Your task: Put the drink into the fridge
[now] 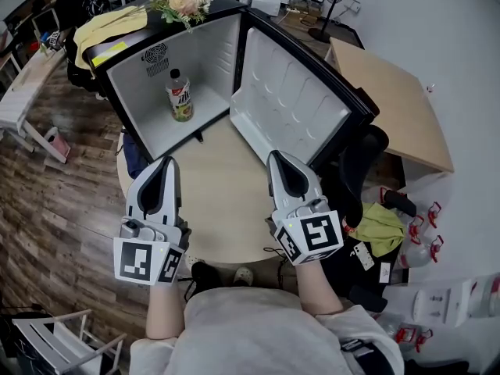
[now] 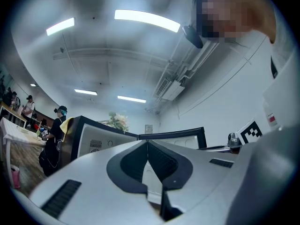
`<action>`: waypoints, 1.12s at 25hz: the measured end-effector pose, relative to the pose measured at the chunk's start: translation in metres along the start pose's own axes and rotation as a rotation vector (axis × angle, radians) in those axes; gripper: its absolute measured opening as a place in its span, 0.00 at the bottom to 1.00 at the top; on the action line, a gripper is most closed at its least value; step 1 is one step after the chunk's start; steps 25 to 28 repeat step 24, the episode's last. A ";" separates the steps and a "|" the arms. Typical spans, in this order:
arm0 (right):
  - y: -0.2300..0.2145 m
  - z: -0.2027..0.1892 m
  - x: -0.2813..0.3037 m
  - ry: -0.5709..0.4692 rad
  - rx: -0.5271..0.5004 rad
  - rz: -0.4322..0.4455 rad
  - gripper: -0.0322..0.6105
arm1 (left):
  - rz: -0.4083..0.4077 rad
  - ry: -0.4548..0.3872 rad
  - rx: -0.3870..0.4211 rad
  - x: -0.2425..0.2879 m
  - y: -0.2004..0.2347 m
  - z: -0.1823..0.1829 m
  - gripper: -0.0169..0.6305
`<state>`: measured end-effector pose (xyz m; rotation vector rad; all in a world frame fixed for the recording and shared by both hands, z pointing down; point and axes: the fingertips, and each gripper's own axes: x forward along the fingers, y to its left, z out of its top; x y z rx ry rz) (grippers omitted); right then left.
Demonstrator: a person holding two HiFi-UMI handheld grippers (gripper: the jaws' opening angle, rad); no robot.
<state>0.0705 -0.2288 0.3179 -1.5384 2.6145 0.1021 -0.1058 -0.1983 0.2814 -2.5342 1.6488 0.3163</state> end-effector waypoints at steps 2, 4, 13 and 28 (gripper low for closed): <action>-0.001 0.000 -0.004 0.000 0.003 -0.001 0.07 | 0.005 0.001 0.001 -0.002 -0.003 0.000 0.04; -0.002 0.000 -0.008 0.001 0.004 0.002 0.07 | 0.008 0.000 0.001 -0.004 -0.007 0.000 0.04; -0.002 0.003 -0.015 -0.010 0.010 0.016 0.07 | 0.019 -0.013 -0.010 -0.009 -0.016 0.002 0.04; 0.001 0.007 -0.014 -0.021 0.019 0.028 0.07 | 0.034 -0.017 -0.006 -0.013 -0.015 0.006 0.04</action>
